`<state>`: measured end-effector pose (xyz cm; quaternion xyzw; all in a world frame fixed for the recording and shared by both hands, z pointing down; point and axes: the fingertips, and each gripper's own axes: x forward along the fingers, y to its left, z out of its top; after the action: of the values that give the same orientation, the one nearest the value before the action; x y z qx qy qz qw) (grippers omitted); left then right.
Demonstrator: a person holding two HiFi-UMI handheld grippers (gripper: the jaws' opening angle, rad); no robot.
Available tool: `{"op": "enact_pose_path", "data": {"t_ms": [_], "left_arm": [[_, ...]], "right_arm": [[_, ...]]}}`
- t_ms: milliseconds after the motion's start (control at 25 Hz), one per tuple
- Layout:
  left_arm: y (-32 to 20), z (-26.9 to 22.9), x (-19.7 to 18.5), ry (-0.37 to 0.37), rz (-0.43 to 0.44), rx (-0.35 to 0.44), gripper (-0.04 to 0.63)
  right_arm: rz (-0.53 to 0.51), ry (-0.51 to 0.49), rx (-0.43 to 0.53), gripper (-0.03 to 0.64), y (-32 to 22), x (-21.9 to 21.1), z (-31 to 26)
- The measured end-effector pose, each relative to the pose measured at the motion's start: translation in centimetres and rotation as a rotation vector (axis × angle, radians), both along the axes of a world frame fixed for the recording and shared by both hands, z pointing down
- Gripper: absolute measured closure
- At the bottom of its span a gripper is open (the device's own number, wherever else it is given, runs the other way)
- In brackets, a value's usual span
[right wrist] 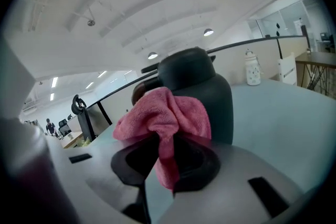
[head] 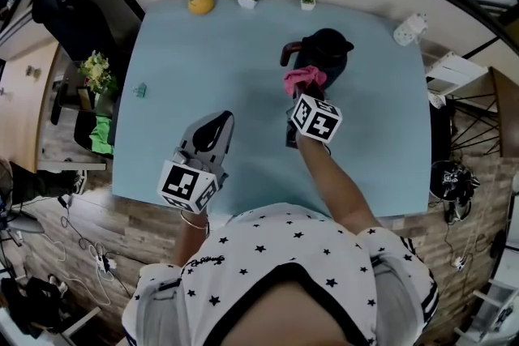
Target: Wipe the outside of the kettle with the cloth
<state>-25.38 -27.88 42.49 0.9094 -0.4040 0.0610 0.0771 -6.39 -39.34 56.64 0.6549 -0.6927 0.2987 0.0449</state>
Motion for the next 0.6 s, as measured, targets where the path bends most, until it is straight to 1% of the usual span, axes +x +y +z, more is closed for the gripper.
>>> {"op": "enact_pose_path", "data": {"t_ms": [240, 480, 600], "left_arm": [[-0.3, 0.6, -1.5, 0.002, -0.022, -0.015, 0.565], [-0.6, 1.0, -2.7, 0.001, -0.044, -0.023, 0.565], [-0.7, 0.9, -3.2, 0.001, -0.052, -0.024, 0.565]], "right_arm": [[0.037, -0.025, -0.107, 0.543, 0.1, 0.0, 3.7], [0.041, 0.01, -0.164, 0.543, -0.1, -0.1, 6.0], [0.042, 0.005, -0.197, 0.543, -0.2, -0.3, 7.2]]}}
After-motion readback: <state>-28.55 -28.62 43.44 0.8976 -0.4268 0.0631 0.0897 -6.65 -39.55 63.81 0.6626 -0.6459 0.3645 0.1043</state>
